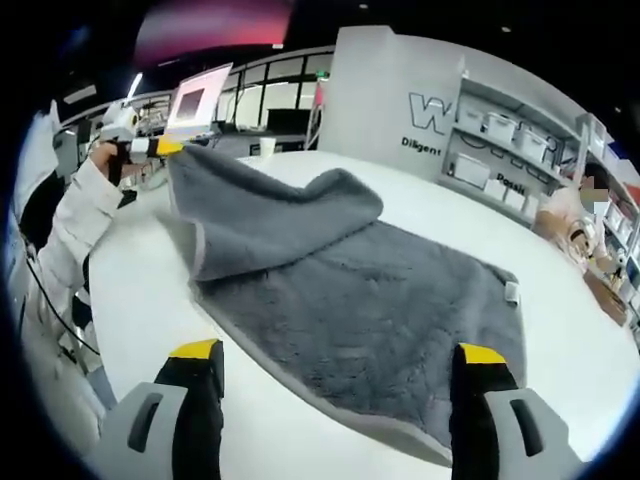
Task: Open the folded towel by lifting each exposed corner and separating the folded layers until the towel lies flat within the target outline without major curled edges
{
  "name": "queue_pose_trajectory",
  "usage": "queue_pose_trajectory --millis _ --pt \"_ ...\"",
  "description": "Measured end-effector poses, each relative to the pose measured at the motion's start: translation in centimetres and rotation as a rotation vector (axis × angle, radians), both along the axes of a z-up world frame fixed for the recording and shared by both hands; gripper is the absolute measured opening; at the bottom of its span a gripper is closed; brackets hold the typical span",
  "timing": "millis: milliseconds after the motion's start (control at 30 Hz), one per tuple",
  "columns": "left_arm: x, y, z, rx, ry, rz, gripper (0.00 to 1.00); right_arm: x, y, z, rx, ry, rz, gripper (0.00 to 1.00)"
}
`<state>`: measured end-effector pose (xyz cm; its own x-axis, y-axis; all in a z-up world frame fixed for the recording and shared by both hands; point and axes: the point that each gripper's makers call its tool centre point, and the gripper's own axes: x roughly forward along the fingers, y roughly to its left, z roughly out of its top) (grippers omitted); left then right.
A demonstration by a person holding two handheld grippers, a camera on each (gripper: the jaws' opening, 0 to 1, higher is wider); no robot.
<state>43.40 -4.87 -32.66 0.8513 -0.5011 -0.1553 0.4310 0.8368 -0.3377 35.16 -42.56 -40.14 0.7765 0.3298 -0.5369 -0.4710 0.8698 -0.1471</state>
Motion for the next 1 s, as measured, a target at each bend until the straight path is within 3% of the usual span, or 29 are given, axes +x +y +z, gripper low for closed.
queue_pose_trajectory --millis 1000 --pt "-2.4 5.3 -3.9 0.110 0.098 0.125 0.02 0.0 0.2 0.0 -0.021 0.008 0.013 0.93"
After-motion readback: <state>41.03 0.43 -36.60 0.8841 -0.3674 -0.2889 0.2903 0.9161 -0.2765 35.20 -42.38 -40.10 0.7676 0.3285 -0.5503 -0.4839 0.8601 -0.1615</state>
